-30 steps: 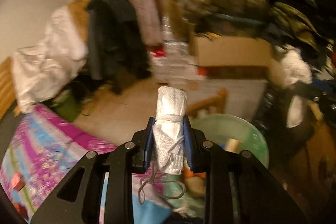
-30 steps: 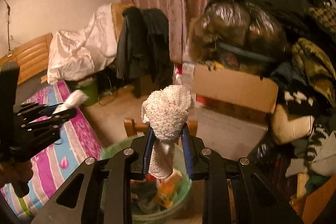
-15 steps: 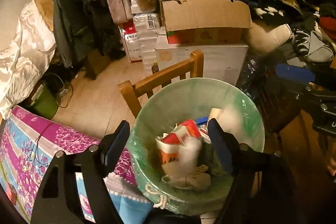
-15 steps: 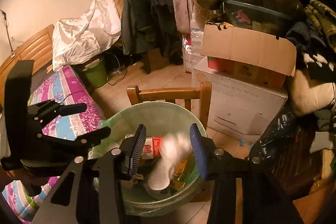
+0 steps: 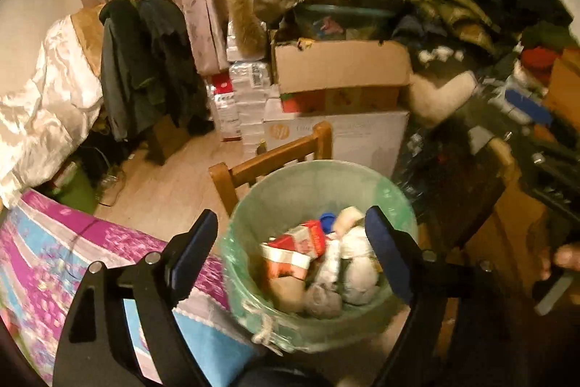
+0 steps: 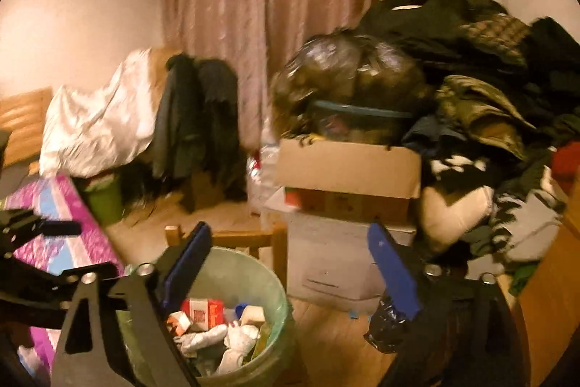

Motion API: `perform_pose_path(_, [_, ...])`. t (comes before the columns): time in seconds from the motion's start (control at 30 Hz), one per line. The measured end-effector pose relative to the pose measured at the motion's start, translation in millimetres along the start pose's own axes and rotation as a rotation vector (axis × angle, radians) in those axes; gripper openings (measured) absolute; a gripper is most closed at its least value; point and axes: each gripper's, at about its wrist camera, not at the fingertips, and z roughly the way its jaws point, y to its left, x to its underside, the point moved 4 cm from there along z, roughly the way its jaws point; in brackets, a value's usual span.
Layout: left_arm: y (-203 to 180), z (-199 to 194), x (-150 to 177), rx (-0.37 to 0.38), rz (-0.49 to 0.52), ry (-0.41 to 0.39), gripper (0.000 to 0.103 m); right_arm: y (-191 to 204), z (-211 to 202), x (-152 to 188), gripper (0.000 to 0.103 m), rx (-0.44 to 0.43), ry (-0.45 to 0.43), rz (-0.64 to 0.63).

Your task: Collect trash

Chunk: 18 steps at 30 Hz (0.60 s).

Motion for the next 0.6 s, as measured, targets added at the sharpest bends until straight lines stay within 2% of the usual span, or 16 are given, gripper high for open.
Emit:
perform_pose_path(0.03, [2.0,-6.0,1.9,0.010,-0.030,-0.020,0.080,-1.1,-3.6,3.5,0.093,0.006,0.006,0.001])
perform_pose_path(0.13, [4.5,-19.0,7.3,-0.022,-0.076,-0.064,0.080,-0.3,-10.8,15.1,0.093,0.016,0.048,-0.019])
perform_pose_path(0.3, [0.2,-37.0,11.2,-0.128,-0.017,-0.125,0.080,8.5,-14.9,25.0,0.093,0.010,0.089,-0.037])
perform_pose_path(0.6, [-7.7,-51.7,5.9,-0.194,-0.013,-0.146,0.080,11.2,-6.8,40.7,0.093,-0.011,0.137,-0.039])
